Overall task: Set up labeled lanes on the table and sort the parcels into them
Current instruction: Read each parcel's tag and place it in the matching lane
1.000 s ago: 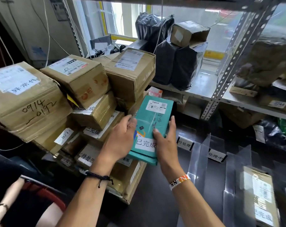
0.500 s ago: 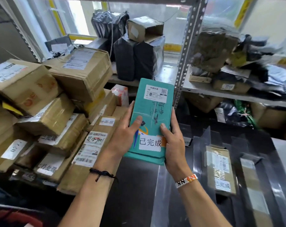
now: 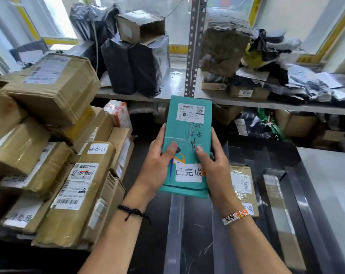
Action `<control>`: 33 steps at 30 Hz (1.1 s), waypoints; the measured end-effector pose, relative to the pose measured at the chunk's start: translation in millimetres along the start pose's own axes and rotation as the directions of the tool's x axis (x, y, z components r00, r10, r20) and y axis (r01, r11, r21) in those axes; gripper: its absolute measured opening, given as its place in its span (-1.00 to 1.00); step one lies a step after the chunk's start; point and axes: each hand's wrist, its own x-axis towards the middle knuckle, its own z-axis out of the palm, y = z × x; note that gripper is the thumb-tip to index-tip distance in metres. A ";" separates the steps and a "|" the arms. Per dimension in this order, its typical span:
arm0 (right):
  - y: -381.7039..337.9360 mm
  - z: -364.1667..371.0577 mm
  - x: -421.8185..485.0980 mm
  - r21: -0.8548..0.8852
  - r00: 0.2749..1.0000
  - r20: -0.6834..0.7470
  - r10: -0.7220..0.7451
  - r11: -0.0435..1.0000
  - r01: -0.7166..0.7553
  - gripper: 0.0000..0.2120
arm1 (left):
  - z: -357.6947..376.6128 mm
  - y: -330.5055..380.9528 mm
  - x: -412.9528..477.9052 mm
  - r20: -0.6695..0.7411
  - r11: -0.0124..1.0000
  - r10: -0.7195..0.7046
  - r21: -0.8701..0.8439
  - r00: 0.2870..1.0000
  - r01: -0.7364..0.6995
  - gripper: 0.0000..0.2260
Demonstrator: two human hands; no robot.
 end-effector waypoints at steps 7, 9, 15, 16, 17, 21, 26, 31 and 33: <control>-13.9 -115.9 3.4 -0.094 0.976 -0.195 0.095 0.989 -0.115 -0.47 | 118.4 -48.4 10.4 0.154 0.991 -0.126 -0.034 0.980 0.133 -0.46; -15.0 -147.4 0.0 -0.110 0.961 -0.255 0.109 0.984 -0.140 -0.47 | 148.6 -57.8 6.9 0.197 0.989 -0.144 -0.014 0.970 0.150 -0.54; -10.1 -219.0 -21.7 -0.179 0.917 -0.368 0.152 0.956 -0.230 -0.46 | 197.5 -83.4 -7.5 0.294 0.974 -0.225 0.060 0.929 0.217 -0.57; -8.3 -227.2 -25.9 -0.209 0.914 -0.371 0.165 0.944 -0.255 -0.46 | 202.3 -86.0 -10.6 0.292 0.971 -0.238 0.100 0.926 0.218 -0.57; -6.8 -233.5 -29.7 -0.248 0.913 -0.368 0.176 0.927 -0.279 -0.45 | 206.3 -87.9 -14.1 0.291 0.968 -0.246 0.122 0.925 0.219 -0.57; -12.9 -243.2 -42.8 -0.569 0.927 -0.341 0.156 0.751 -0.336 -0.19 | 218.4 -97.3 -28.0 0.285 0.971 -0.237 0.112 0.929 0.213 -0.60; -11.8 -237.5 -56.0 -0.858 0.939 -0.337 0.060 0.390 -0.333 0.34 | 221.6 -97.4 -49.7 0.282 0.983 -0.179 0.082 0.943 0.162 -0.68; -10.0 -234.0 -73.2 -0.866 0.929 -0.350 0.123 0.335 -0.371 0.20 | 205.2 -105.9 -58.5 0.168 0.958 -0.212 0.230 0.963 0.171 -0.77; -9.4 -228.0 -88.5 -0.855 0.927 -0.346 0.144 0.359 -0.375 0.17 | 195.1 -119.5 -60.8 0.051 0.878 -0.185 0.457 0.981 0.142 -0.92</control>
